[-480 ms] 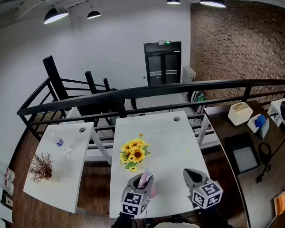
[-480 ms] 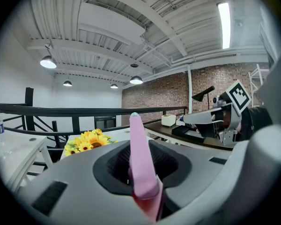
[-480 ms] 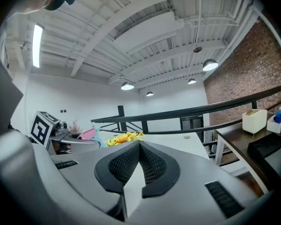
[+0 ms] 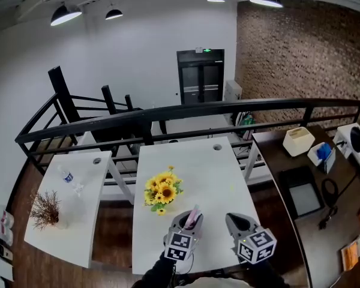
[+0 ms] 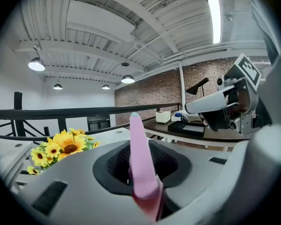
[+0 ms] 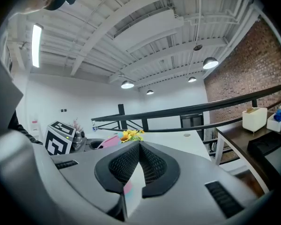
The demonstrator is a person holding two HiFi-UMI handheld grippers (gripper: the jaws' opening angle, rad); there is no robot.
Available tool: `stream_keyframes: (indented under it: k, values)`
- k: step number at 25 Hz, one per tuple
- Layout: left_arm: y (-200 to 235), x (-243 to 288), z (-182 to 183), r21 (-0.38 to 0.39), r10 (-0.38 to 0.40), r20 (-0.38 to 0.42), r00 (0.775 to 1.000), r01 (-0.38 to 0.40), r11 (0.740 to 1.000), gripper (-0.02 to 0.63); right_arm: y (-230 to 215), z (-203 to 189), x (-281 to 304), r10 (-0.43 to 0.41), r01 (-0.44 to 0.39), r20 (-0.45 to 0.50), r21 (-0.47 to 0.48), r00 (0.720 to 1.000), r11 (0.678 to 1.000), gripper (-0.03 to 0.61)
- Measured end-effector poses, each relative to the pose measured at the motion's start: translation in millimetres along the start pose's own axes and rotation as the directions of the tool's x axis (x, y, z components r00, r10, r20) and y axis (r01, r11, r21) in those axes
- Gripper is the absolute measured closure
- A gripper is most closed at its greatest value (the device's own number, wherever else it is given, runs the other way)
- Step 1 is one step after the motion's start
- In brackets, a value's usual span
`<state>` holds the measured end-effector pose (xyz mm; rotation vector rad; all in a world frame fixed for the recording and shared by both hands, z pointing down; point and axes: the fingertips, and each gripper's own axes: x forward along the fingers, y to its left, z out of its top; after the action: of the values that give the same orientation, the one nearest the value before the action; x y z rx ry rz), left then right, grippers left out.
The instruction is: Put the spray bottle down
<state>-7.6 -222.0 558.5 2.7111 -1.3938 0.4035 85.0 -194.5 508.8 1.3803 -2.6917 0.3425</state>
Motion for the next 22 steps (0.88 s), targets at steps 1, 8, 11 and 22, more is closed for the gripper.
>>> stream_keyframes:
  k: [1, 8, 11, 22]
  values:
    - [-0.4, 4.6, -1.1, 0.010, 0.001, 0.002, 1.000, -0.001, 1.000, 0.499, -0.3, 0.3, 0.4, -0.001, 0.001, 0.002, 0.000, 1.000, 1.000, 0.595]
    - [-4.0, 22.6, -8.0, 0.080, 0.022, 0.009, 1.000, -0.022, 0.997, 0.497, -2.5, -1.1, 1.8, -0.008, 0.008, -0.005, 0.008, 1.000, 1.000, 0.595]
    - [-4.1, 27.7, -10.2, 0.078, 0.024, 0.022, 0.999, -0.026, 0.997, 0.497, -3.9, -0.7, 3.0, -0.010, 0.010, -0.001, 0.007, 1.000, 1.000, 0.595]
    - [-3.5, 31.1, -10.3, 0.082, 0.027, 0.065, 0.998, -0.033, 0.996, 0.494, -9.8, -2.3, 7.0, -0.021, 0.021, -0.007, 0.011, 1.000, 1.000, 0.595]
